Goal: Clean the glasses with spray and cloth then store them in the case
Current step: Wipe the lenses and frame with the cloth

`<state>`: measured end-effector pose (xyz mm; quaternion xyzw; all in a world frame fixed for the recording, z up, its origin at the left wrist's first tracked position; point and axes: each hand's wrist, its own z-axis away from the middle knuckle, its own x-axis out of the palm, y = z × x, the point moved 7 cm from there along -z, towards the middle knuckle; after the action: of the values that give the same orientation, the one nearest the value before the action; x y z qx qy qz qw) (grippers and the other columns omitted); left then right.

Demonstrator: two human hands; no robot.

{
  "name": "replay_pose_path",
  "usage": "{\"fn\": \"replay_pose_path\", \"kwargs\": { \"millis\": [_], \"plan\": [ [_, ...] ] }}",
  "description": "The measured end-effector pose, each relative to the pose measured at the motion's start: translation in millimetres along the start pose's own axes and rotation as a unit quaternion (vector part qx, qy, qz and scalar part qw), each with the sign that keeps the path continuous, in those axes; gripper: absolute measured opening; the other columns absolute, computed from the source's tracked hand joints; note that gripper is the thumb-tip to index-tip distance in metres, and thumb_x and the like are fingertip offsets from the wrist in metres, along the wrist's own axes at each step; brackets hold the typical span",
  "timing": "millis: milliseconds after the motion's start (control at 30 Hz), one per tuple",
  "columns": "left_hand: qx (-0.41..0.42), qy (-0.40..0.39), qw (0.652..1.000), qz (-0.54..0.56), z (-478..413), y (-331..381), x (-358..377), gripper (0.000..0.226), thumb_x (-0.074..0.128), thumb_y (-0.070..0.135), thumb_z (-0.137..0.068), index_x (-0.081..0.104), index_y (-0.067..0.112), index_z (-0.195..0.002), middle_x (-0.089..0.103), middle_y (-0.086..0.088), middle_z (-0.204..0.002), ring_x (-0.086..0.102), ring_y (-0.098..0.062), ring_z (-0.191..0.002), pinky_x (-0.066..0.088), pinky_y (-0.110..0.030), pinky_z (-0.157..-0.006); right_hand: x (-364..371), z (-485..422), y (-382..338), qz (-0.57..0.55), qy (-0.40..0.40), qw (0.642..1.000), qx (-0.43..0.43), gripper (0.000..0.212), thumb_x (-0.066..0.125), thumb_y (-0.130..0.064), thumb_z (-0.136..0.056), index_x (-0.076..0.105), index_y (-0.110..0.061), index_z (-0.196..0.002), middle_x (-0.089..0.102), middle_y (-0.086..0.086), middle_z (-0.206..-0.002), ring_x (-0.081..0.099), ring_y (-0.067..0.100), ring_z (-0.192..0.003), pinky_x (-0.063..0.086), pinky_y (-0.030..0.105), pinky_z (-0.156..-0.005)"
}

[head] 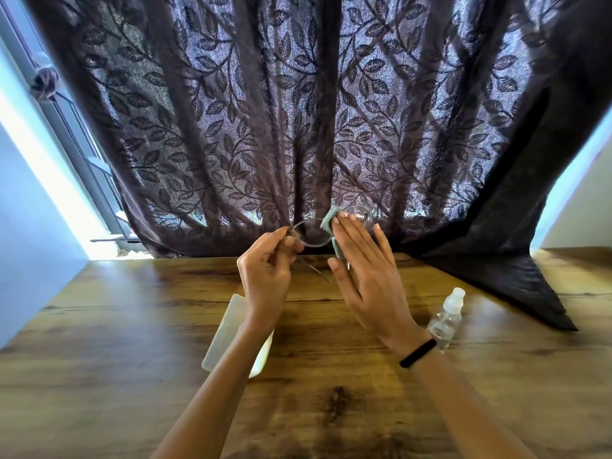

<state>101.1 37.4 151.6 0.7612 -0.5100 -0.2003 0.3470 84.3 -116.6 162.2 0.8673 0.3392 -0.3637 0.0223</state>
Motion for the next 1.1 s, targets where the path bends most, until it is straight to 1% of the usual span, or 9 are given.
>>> {"fn": "replay_pose_path", "kwargs": {
  "millis": [100,200,267,333,533,667,800,1000,1100],
  "plan": [
    [0.051,-0.012,0.997,-0.053,2,6,0,0.017,0.055,-0.001,-0.085,0.067,-0.002,-0.096,0.066,-0.006,-0.076,0.066,-0.014,-0.070,0.057,-0.033,-0.064,3,0,-14,-0.007,-0.014,0.999,-0.036,0.047,0.034,-0.031,-0.098,0.030,-0.014,-0.141,0.027,-0.001,-0.150,0.018,0.009,-0.141,0.012,0.040,-0.117],
    [0.081,-0.011,0.993,-0.091,3,9,2,0.018,0.053,-0.005,-0.079,0.069,0.000,-0.087,0.057,0.013,-0.070,0.055,0.005,-0.064,0.045,-0.010,-0.059,8,1,-31,0.005,-0.026,0.997,-0.079,0.048,0.037,-0.030,-0.097,0.033,-0.012,-0.141,0.030,0.001,-0.150,0.020,0.012,-0.141,0.015,0.041,-0.116],
    [0.092,-0.016,0.990,-0.103,4,10,3,0.020,0.052,-0.012,-0.075,0.063,0.005,-0.073,0.047,0.020,-0.063,0.046,0.008,-0.057,0.034,-0.003,-0.055,10,2,-37,0.027,-0.041,0.994,-0.097,0.050,0.037,-0.032,-0.097,0.031,-0.012,-0.142,0.028,0.002,-0.151,0.018,0.013,-0.142,0.014,0.040,-0.116],
    [0.098,-0.016,0.989,-0.106,4,10,3,0.022,0.052,-0.016,-0.073,0.060,0.003,-0.070,0.044,0.021,-0.062,0.044,0.007,-0.056,0.031,-0.002,-0.055,11,1,-39,0.060,-0.054,0.991,-0.108,0.052,0.034,-0.037,-0.097,0.029,-0.013,-0.143,0.027,0.002,-0.152,0.016,0.013,-0.142,0.013,0.041,-0.116],
    [0.100,0.010,0.992,-0.075,6,8,-2,0.024,0.054,-0.009,-0.078,0.068,-0.003,-0.097,0.061,0.007,-0.078,0.060,0.006,-0.071,0.050,-0.011,-0.064,7,-4,-19,0.120,-0.069,0.989,-0.055,0.060,0.024,-0.047,-0.096,0.028,-0.010,-0.143,0.028,0.006,-0.151,0.018,0.016,-0.142,0.015,0.043,-0.115],
    [0.077,0.003,0.997,-0.026,7,5,-3,0.024,0.053,-0.005,-0.082,0.066,0.002,-0.101,0.065,-0.008,-0.079,0.067,-0.023,-0.071,0.058,-0.040,-0.061,4,-3,7,0.136,-0.089,0.987,-0.003,0.066,0.017,-0.053,-0.094,0.019,-0.011,-0.145,0.019,0.005,-0.153,0.010,0.016,-0.143,0.003,0.037,-0.117],
    [0.059,0.005,0.998,-0.005,6,4,-3,0.026,0.052,-0.002,-0.082,0.064,0.007,-0.103,0.065,-0.003,-0.080,0.067,-0.030,-0.073,0.057,-0.049,-0.061,3,1,30,0.112,-0.092,0.989,0.034,0.067,0.018,-0.054,-0.093,0.011,-0.012,-0.145,0.008,0.001,-0.153,0.002,0.013,-0.143,-0.006,0.030,-0.116],
    [0.032,0.005,0.999,0.018,6,-1,-1,0.026,0.050,-0.001,-0.081,0.064,0.004,-0.103,0.065,0.002,-0.081,0.068,-0.032,-0.076,0.057,-0.051,-0.065,-2,3,43,-0.016,-0.032,0.997,0.063,0.053,0.043,-0.025,-0.096,0.024,-0.010,-0.143,0.026,0.004,-0.151,0.011,0.011,-0.142,0.012,0.037,-0.117],
    [0.036,0.004,0.999,0.021,6,0,0,0.025,0.051,0.002,-0.082,0.064,0.007,-0.103,0.065,0.004,-0.081,0.068,-0.030,-0.076,0.057,-0.049,-0.065,-3,4,36,-0.077,-0.006,0.994,0.072,0.053,0.047,-0.016,-0.094,0.026,-0.011,-0.142,0.027,-0.001,-0.148,0.017,0.009,-0.140,0.014,0.034,-0.117]
  ]
}}
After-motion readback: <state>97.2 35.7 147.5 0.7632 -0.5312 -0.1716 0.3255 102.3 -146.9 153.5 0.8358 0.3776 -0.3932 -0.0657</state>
